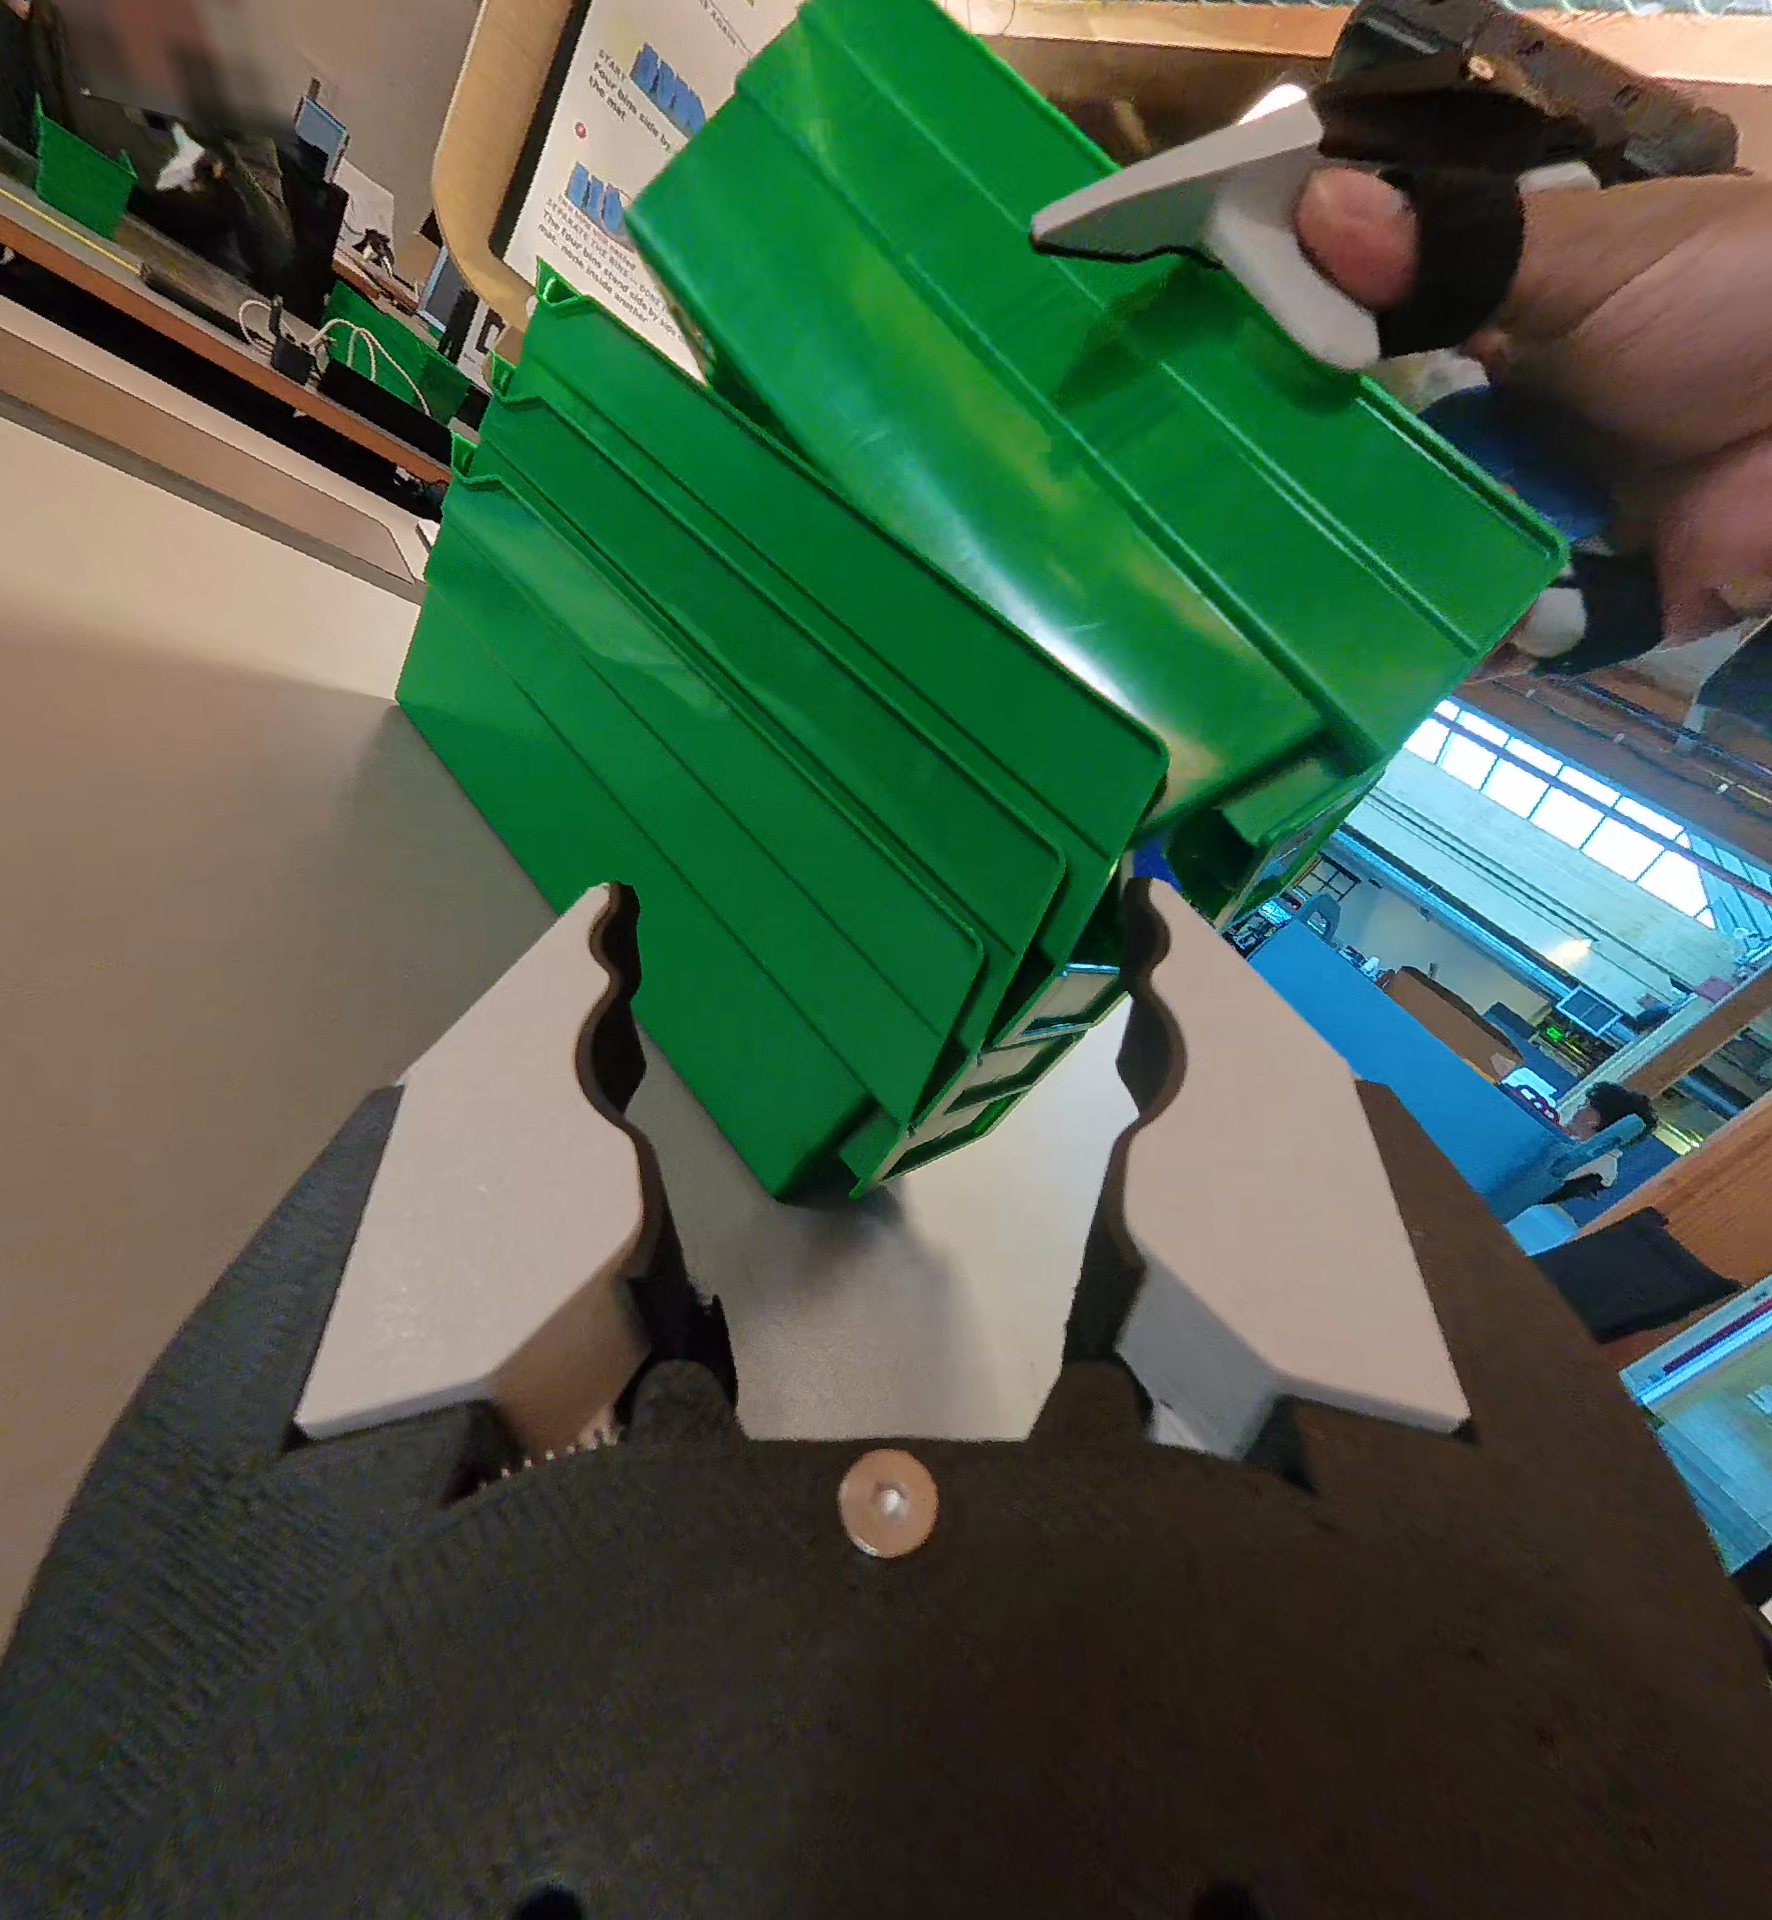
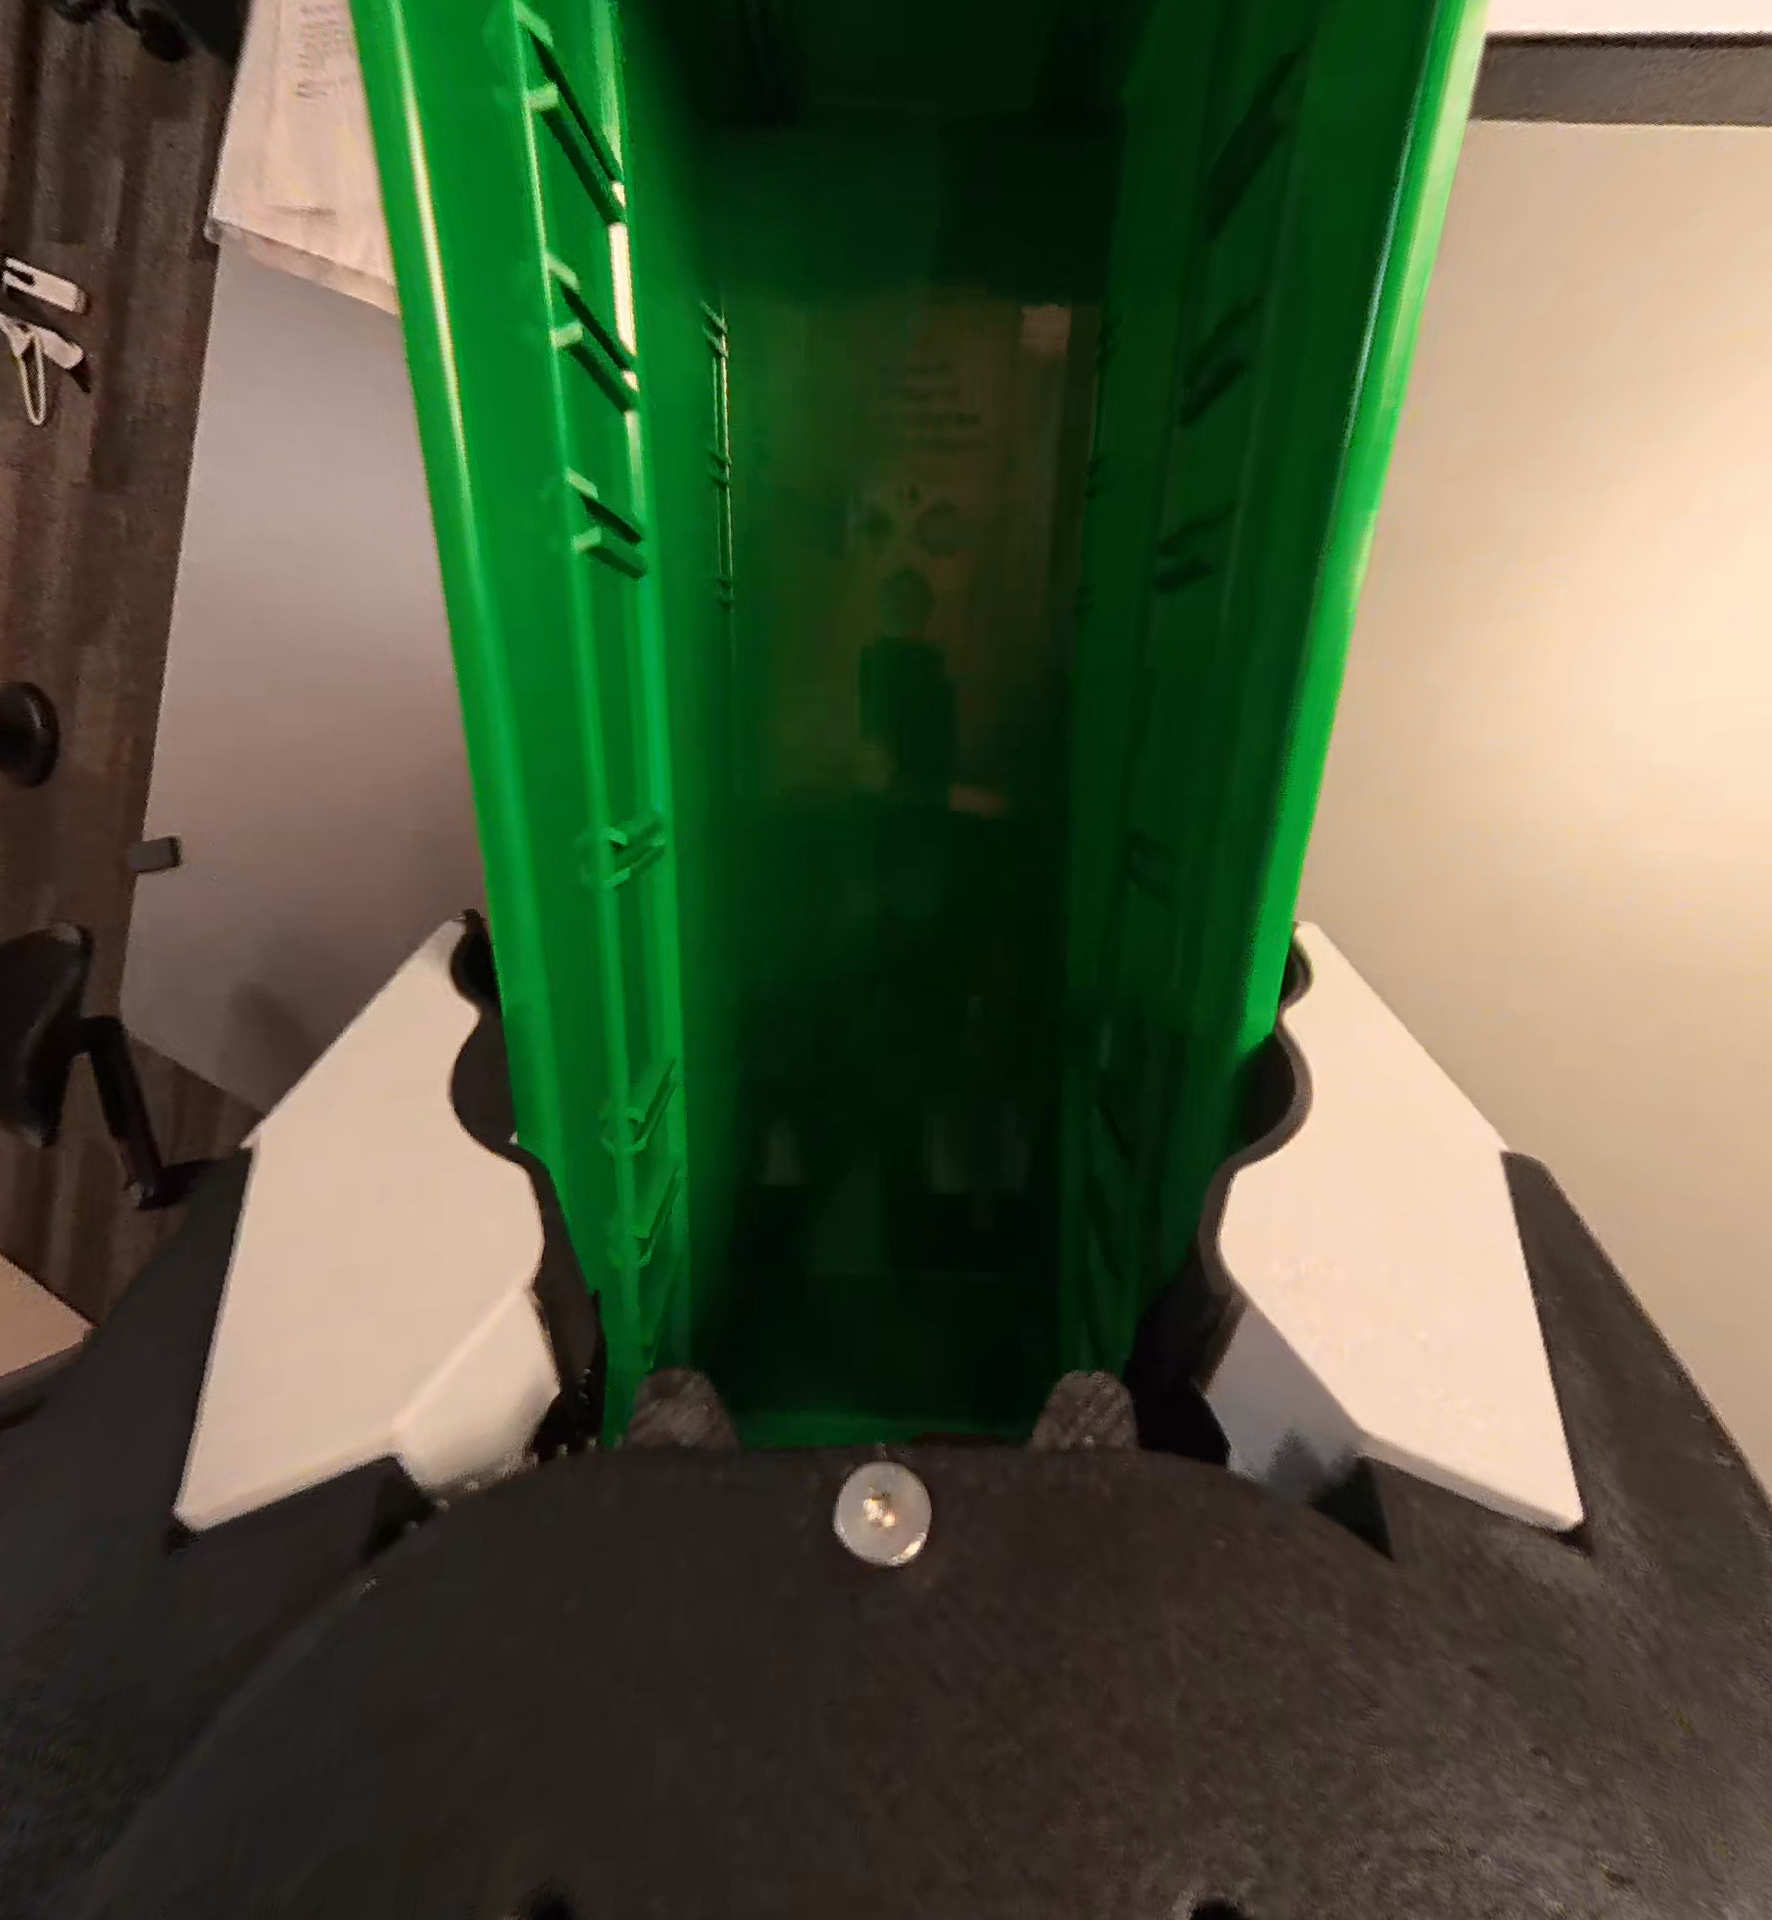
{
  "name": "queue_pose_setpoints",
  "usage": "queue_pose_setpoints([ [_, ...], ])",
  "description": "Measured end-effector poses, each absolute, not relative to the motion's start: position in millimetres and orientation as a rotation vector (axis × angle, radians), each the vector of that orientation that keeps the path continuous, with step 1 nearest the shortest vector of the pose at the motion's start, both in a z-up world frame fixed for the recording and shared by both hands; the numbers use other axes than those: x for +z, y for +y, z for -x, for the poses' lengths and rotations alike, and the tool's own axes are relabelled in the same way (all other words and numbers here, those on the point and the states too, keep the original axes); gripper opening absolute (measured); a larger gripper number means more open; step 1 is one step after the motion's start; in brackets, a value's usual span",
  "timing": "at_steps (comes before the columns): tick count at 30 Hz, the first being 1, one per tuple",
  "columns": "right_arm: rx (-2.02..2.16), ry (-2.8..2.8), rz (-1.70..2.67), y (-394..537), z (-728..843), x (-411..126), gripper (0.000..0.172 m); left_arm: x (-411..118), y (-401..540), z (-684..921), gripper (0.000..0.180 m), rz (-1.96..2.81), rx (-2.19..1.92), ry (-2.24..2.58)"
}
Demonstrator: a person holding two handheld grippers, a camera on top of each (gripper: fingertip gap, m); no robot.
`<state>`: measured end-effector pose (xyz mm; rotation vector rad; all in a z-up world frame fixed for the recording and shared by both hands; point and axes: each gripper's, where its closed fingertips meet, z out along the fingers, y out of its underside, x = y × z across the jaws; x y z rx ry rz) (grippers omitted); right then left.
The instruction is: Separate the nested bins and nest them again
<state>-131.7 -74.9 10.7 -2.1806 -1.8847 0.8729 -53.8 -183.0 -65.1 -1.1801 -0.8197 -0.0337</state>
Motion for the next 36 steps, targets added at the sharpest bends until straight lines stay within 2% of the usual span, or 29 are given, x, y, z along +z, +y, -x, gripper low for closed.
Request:
queue_pose_setpoints([
  [1,0.895,-1.871,2.17,-75,135,11,0.144,-65,-183,54,0.092,1.179,-0.034,-0.819],
  [3,0.993,-1.827,2.147,-77,142,18,0.137,-65,-183,54,0.092,1.179,-0.035,-0.818],
  [7,1.103,-1.858,2.065,-84,141,32,0.147,-65,-183,54,0.092,1.179,-0.038,-0.818],
  [12,1.328,-1.948,1.812,-99,109,48,0.146,-65,-183,53,0.092,1.18,-0.04,-0.817],
  [22,1.288,-1.878,1.369,-62,13,-15,0.133,-66,-183,54,0.093,1.185,-0.027,-0.827],
  [27,1.144,-1.835,1.393,-42,26,-42,0.128,-66,-183,55,0.092,1.185,-0.023,-0.828],
  [36,1.287,-1.75,1.513,-44,51,-57,0.13,-66,-183,54,0.093,1.184,-0.026,-0.822],
])
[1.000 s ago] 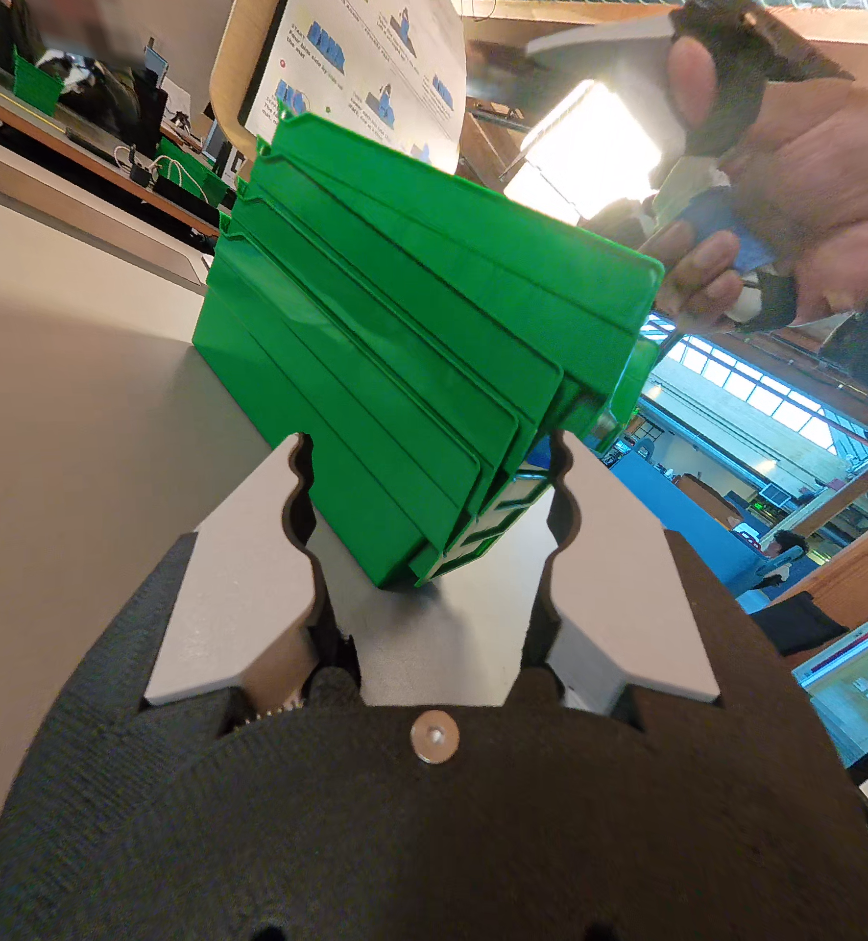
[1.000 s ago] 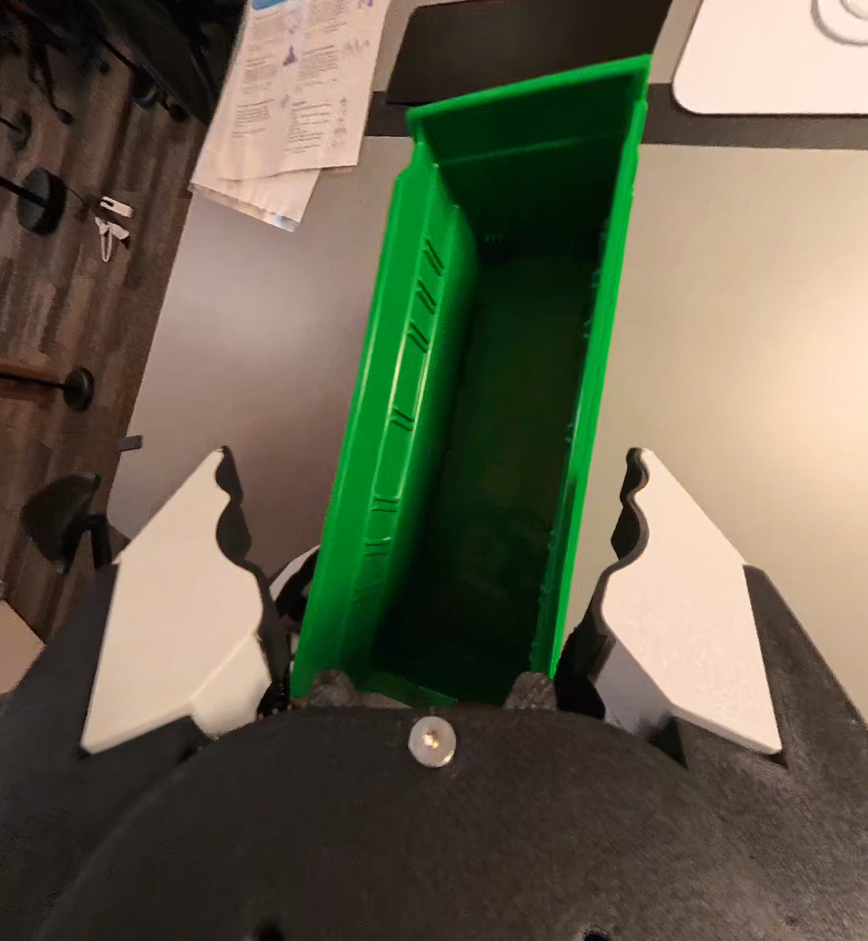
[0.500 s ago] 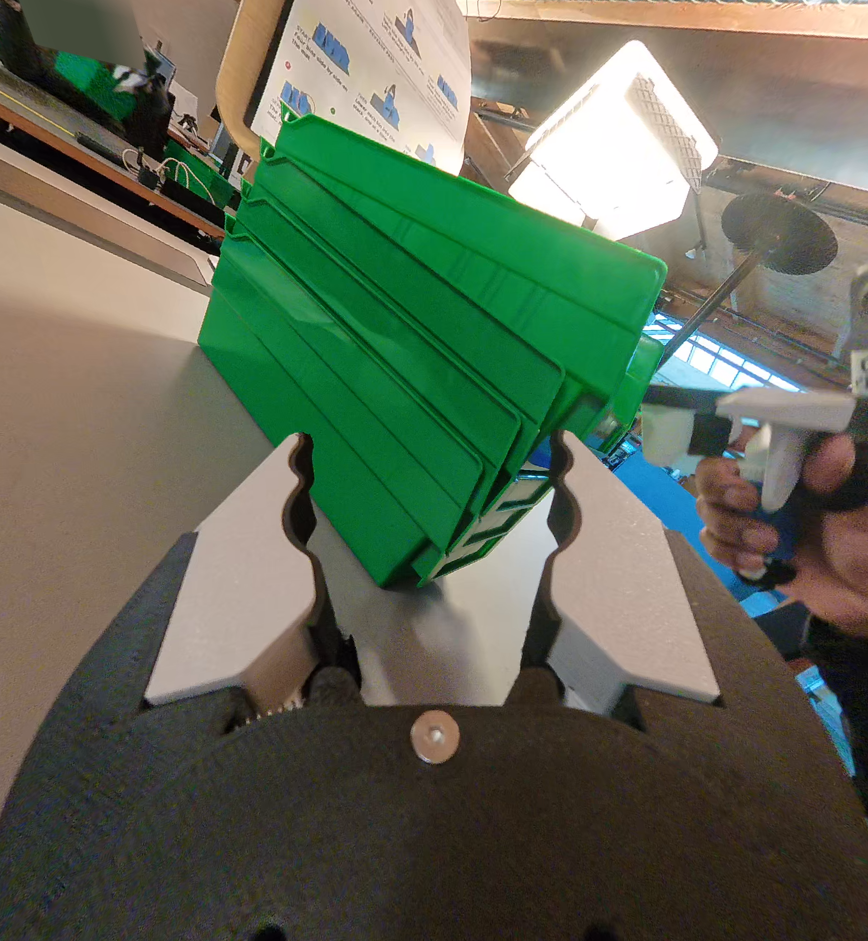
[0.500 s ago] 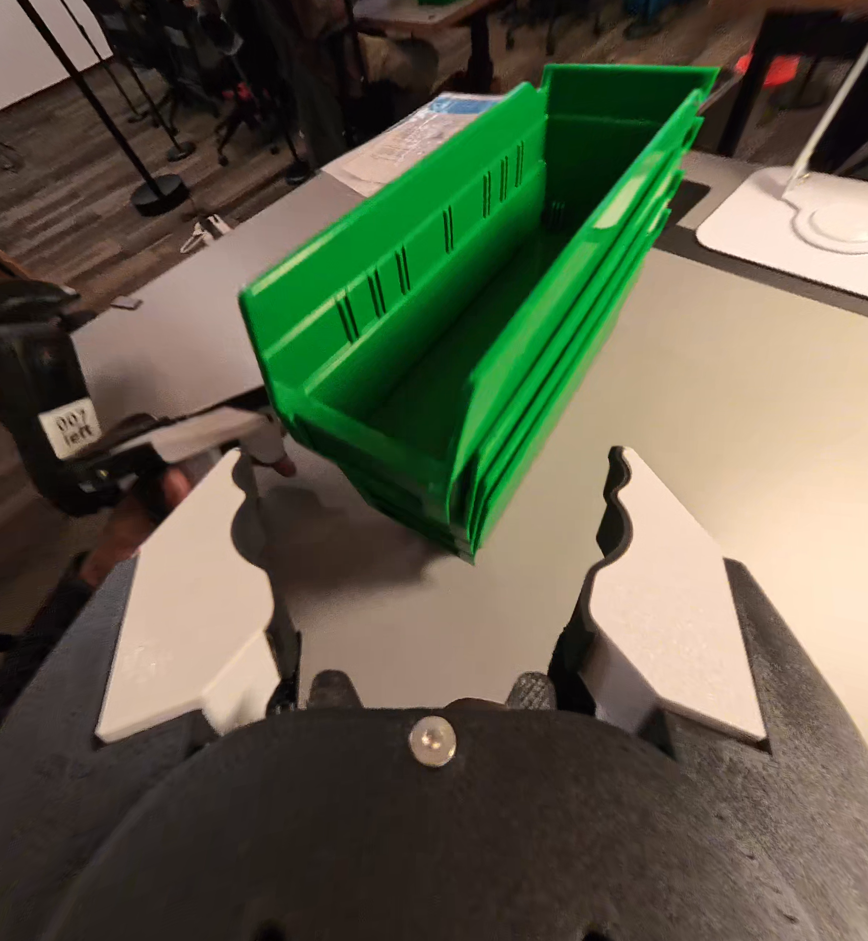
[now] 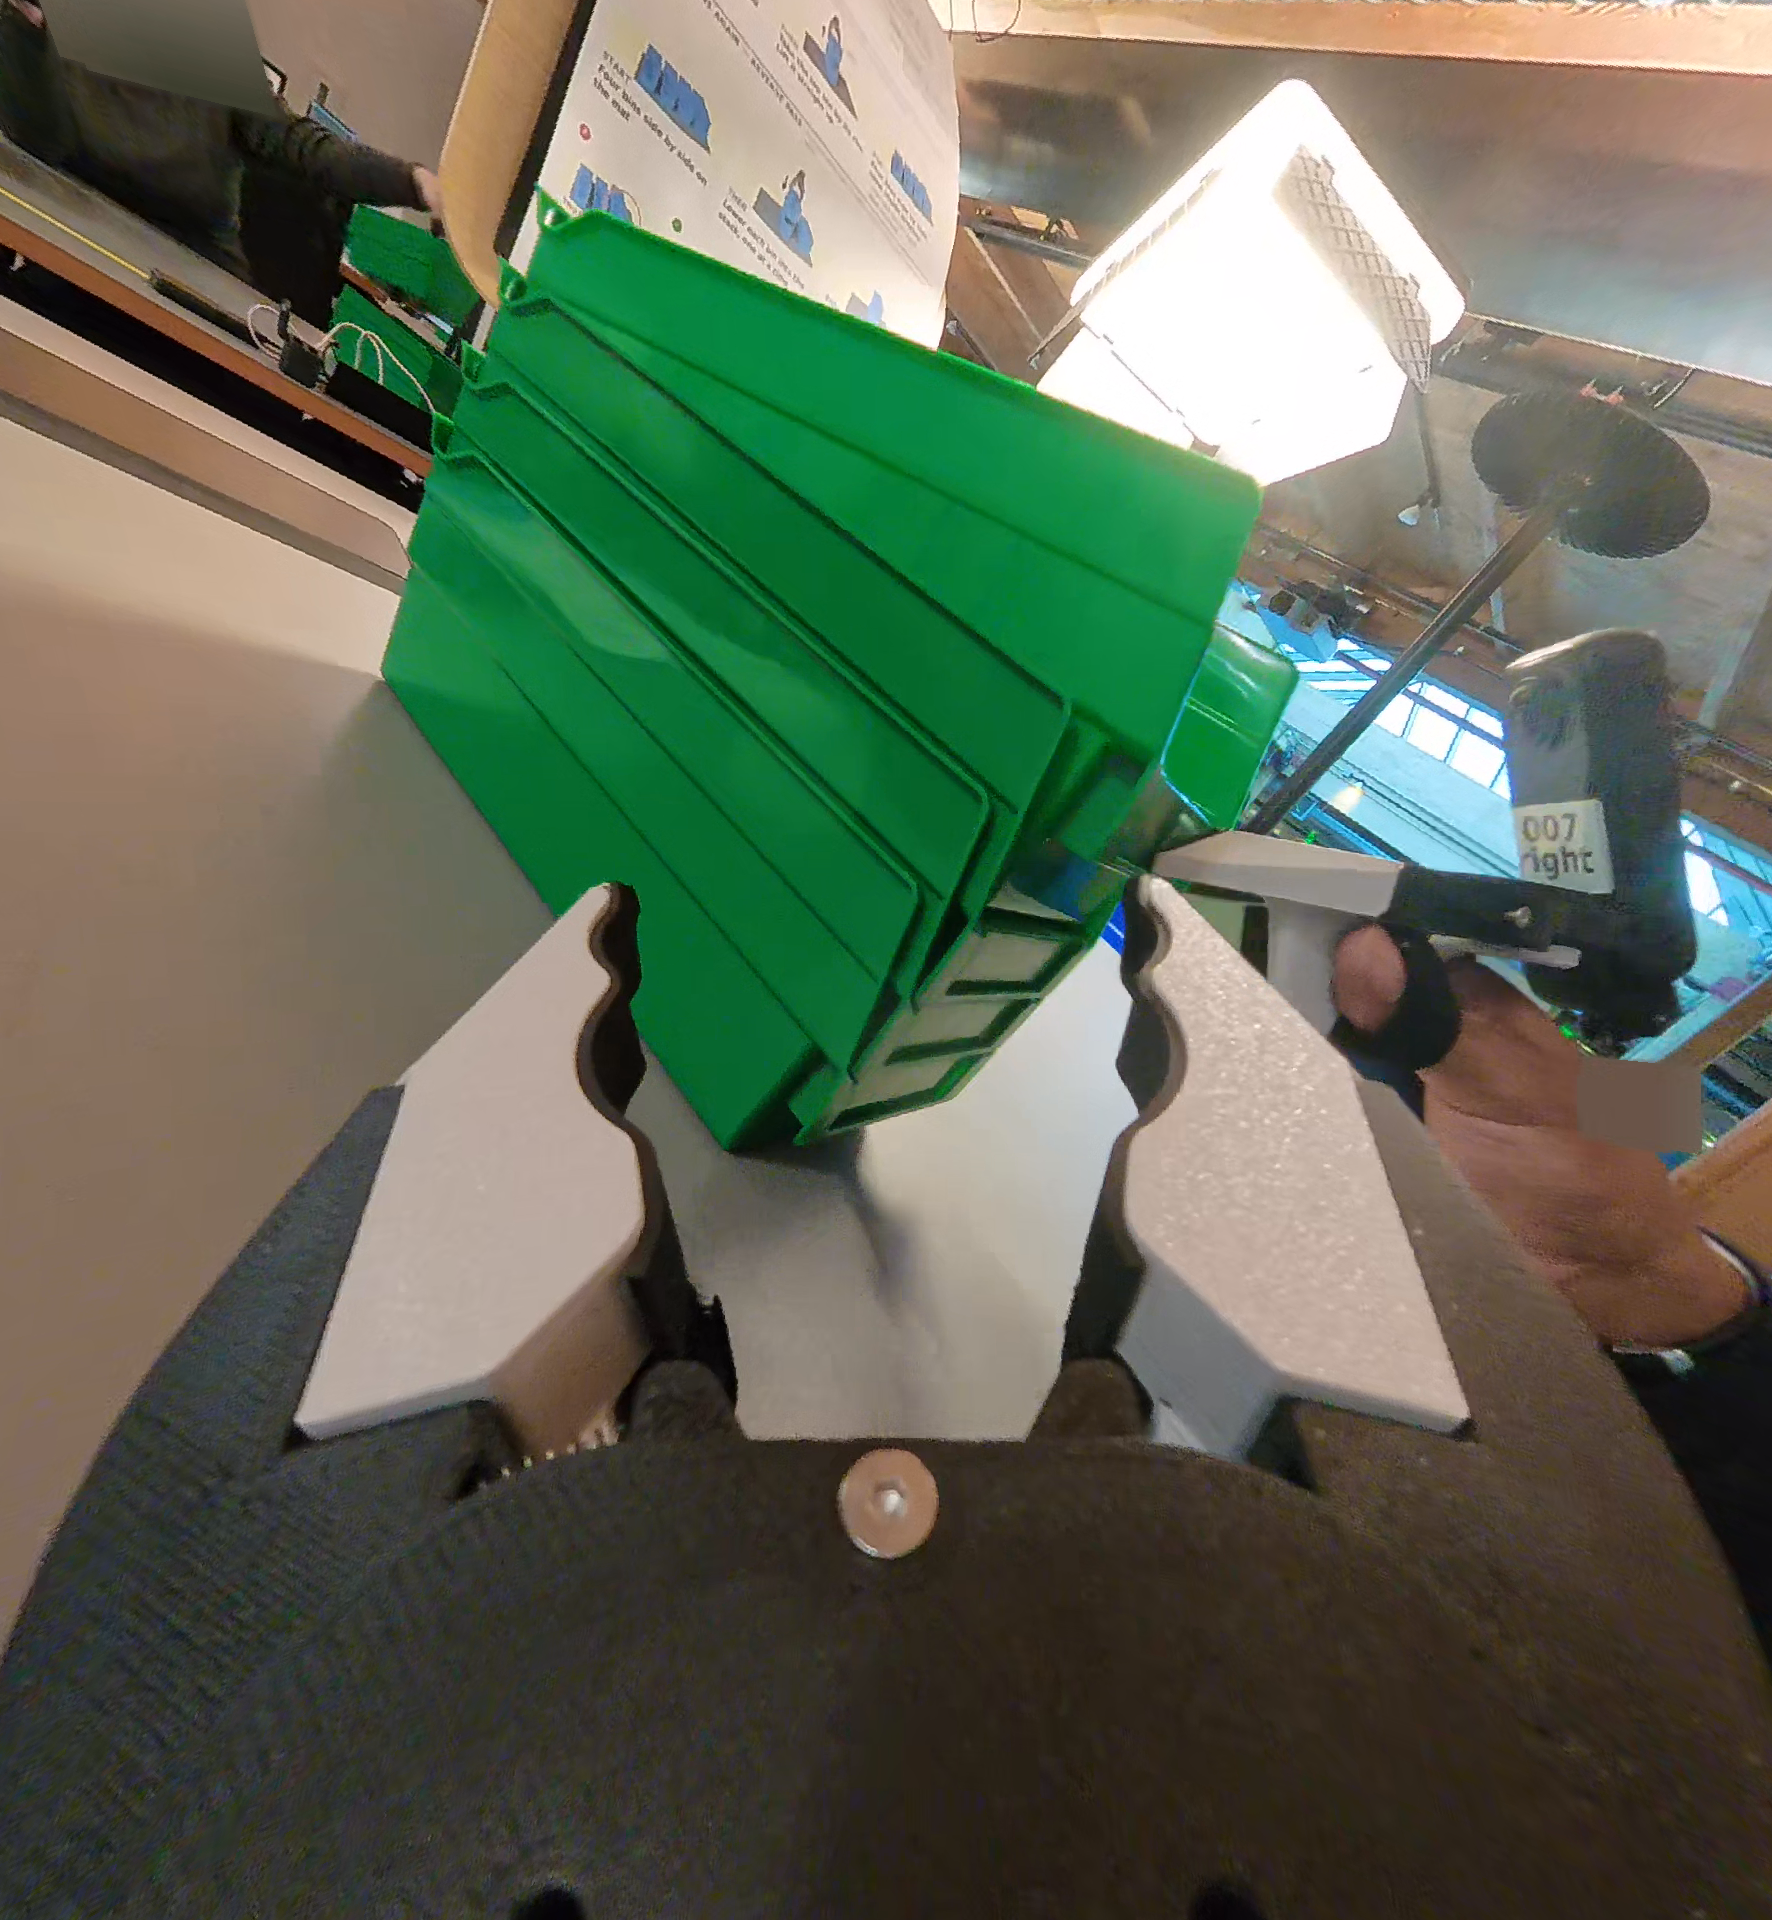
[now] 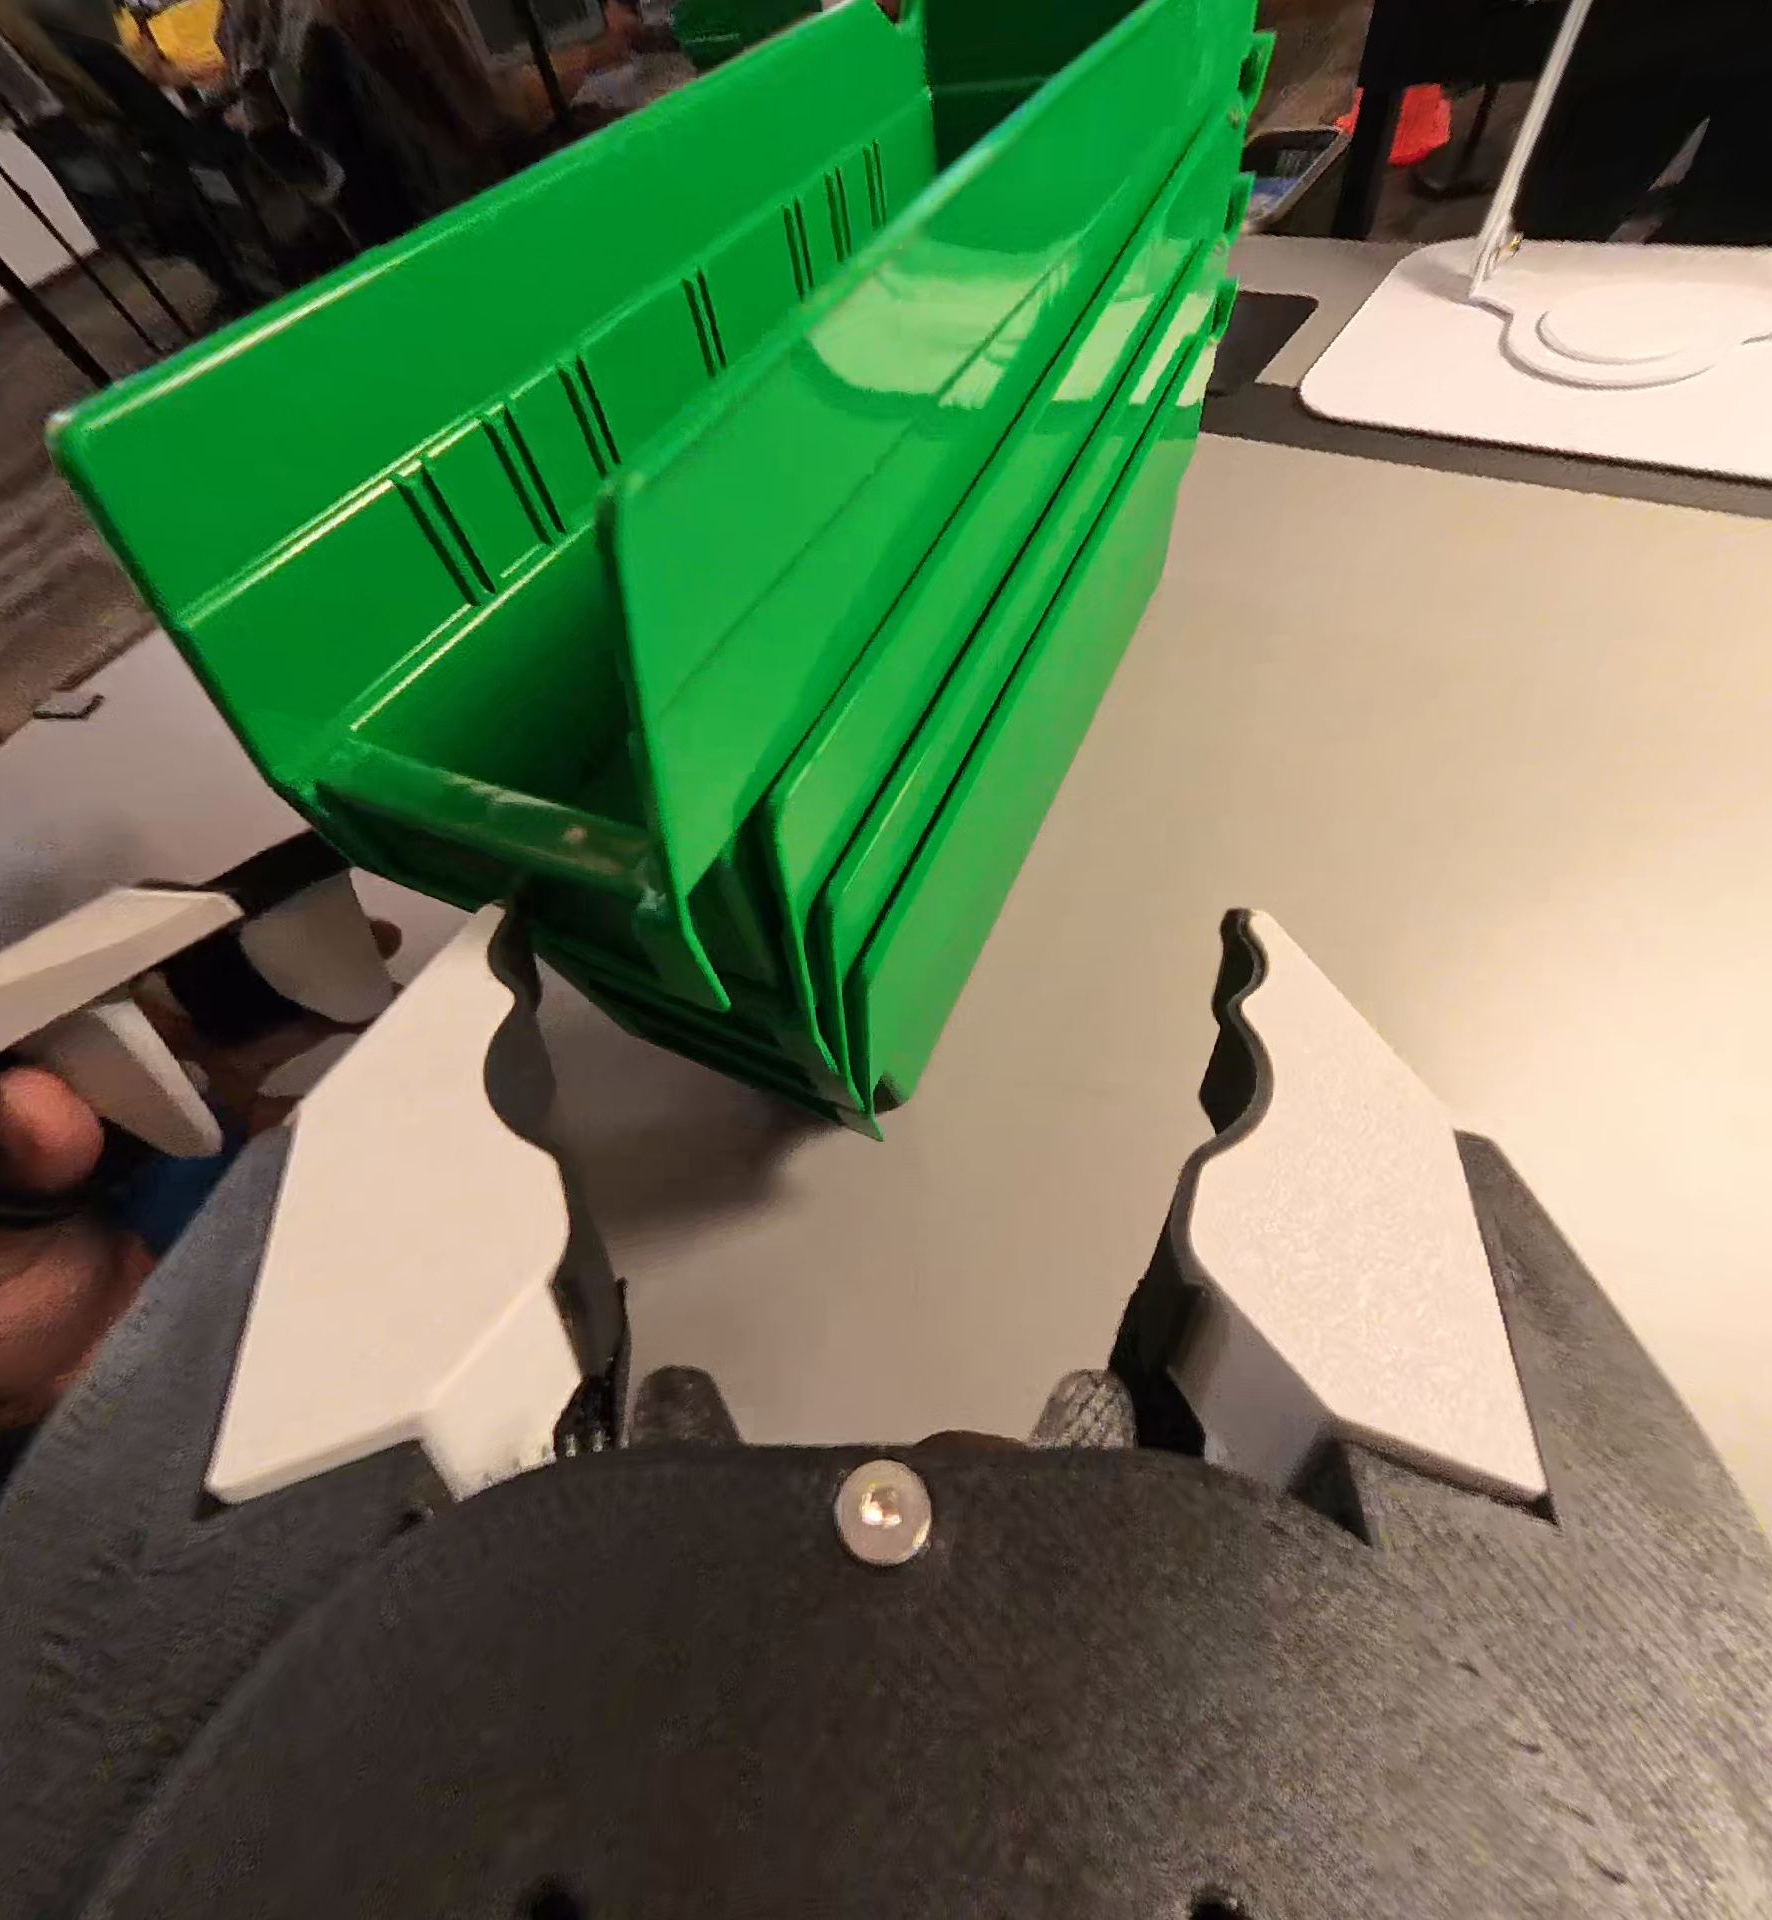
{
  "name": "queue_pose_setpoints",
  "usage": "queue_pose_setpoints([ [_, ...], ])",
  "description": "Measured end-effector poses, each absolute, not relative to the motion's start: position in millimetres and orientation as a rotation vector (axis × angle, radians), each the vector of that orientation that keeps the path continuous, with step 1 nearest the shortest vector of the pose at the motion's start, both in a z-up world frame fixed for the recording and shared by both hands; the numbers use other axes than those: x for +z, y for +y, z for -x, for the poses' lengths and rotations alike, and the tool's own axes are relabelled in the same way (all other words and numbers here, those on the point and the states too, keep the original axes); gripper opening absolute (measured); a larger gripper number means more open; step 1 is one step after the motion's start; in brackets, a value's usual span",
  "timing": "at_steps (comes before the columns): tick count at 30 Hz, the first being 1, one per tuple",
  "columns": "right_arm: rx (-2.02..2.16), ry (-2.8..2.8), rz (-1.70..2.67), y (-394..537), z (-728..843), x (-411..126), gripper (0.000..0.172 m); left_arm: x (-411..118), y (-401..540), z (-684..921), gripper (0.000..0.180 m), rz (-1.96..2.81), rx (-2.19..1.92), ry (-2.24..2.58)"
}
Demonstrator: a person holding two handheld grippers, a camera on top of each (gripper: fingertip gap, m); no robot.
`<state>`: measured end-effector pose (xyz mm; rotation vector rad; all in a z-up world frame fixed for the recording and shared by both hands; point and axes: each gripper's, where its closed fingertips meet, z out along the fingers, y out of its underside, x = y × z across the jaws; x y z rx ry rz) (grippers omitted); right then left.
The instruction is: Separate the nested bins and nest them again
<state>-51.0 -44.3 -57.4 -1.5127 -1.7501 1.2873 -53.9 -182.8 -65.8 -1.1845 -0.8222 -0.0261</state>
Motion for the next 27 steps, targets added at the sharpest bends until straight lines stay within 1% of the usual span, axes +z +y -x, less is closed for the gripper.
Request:
queue_pose_setpoints([
  [2,1.332,-1.741,1.54,-44,54,-59,0.128,-66,-182,54,0.092,1.189,-0.028,-0.823],
  [4,1.364,-1.75,1.486,-49,53,-51,0.113,-66,-182,54,0.092,1.19,-0.031,-0.823],
  [5,1.365,-1.741,1.443,-49,53,-44,0.109,-66,-182,54,0.092,1.191,-0.031,-0.823],
  [8,1.312,-1.748,1.383,-47,56,-39,0.111,-67,-181,55,0.093,1.196,-0.032,-0.827],
  [11,1.321,-1.767,1.461,-46,63,-54,0.115,-67,-181,55,0.092,1.197,-0.029,-0.827],
  [15,1.462,-1.725,1.511,-47,57,-62,0.112,-66,-182,54,0.092,1.192,-0.025,-0.823],
  [18,1.52,-1.688,1.517,-43,38,-74,0.114,-67,-181,54,0.092,1.196,-0.025,-0.824],
  [22,1.511,-1.625,1.548,-24,7,-95,0.115,-68,-179,54,0.093,1.211,-0.024,-0.828],
  [25,1.363,-1.622,1.569,-4,-13,-118,0.115,-75,-173,53,0.1,1.297,-0.014,-0.852],
  [27,1.381,-1.615,1.576,-1,-23,-120,0.115,-68,-171,55,0.106,1.333,0.019,-0.85],
])
